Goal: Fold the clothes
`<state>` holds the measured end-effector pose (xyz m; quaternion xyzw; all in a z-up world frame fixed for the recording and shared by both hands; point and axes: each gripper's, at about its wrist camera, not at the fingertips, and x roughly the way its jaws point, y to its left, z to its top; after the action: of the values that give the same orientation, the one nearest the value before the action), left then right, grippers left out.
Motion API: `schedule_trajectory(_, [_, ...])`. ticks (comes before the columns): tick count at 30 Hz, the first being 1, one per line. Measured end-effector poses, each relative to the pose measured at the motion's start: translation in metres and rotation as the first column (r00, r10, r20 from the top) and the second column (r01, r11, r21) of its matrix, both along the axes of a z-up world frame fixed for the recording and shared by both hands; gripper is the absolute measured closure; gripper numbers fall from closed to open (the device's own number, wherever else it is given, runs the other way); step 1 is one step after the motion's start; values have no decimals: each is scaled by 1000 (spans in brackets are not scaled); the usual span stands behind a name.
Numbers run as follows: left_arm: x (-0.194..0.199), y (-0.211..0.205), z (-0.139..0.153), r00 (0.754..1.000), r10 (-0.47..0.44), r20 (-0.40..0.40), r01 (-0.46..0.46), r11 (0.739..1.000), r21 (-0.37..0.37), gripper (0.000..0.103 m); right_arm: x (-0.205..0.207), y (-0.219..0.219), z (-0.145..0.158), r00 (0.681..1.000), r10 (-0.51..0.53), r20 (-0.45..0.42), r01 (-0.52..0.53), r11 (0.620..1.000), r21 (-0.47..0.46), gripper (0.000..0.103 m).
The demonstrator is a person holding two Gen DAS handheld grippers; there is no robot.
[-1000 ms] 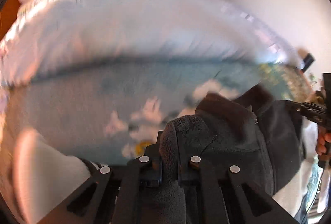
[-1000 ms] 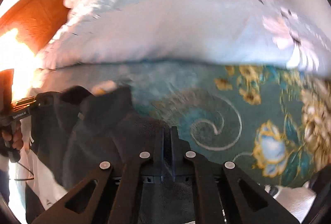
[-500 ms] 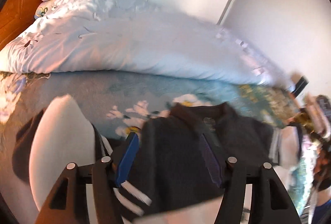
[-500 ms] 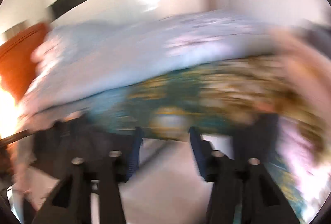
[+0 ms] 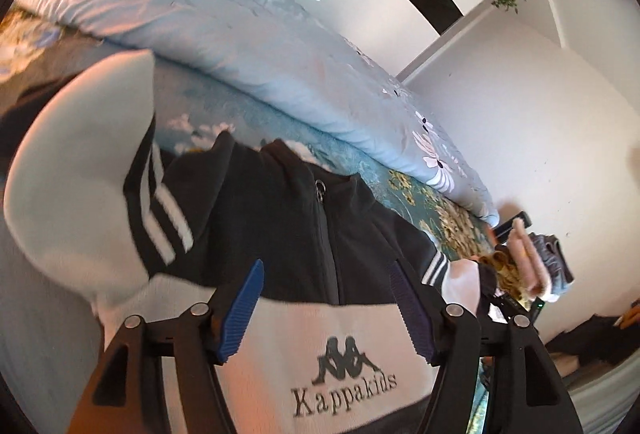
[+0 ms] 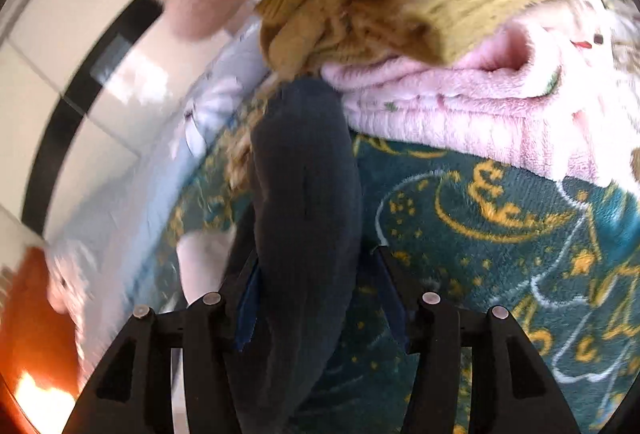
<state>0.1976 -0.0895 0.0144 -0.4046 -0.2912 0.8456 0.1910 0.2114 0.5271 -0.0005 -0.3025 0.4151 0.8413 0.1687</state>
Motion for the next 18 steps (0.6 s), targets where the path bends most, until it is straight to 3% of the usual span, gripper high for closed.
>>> schedule_trajectory(2, [2, -4, -5, 1000, 7, 20, -8, 1000, 22, 33, 2, 4, -2, 998, -7, -61, 2, 997, -79, 50])
schedule_trajectory(4, [3, -9, -8, 1000, 15, 27, -16, 999, 42, 33, 3, 6, -3, 996, -15, -86, 3, 991, -133, 88])
schedule_trajectory(5, [4, -11, -9, 999, 18, 28, -20, 998, 52, 33, 4, 6, -3, 996, -20, -92, 6, 988, -151, 96])
schedule_trajectory(9, [6, -21, -10, 999, 34, 23, -35, 997, 69, 33, 37, 21, 6, 980, -137, -148, 116, 983, -141, 96])
schedule_trajectory(11, [6, -27, -14, 999, 43, 30, -45, 996, 78, 33, 48, 30, 4, 974, -181, -133, 159, 974, -164, 96])
schedule_trajectory(15, [6, -37, -23, 997, 61, 52, -66, 992, 104, 33, 47, 10, 20, 983, -114, -143, 100, 990, -99, 96])
schedule_trajectory(18, [7, -36, -26, 997, 52, 57, -59, 992, 113, 33, 35, -25, 61, 983, -1, -184, 6, 1000, 26, 96])
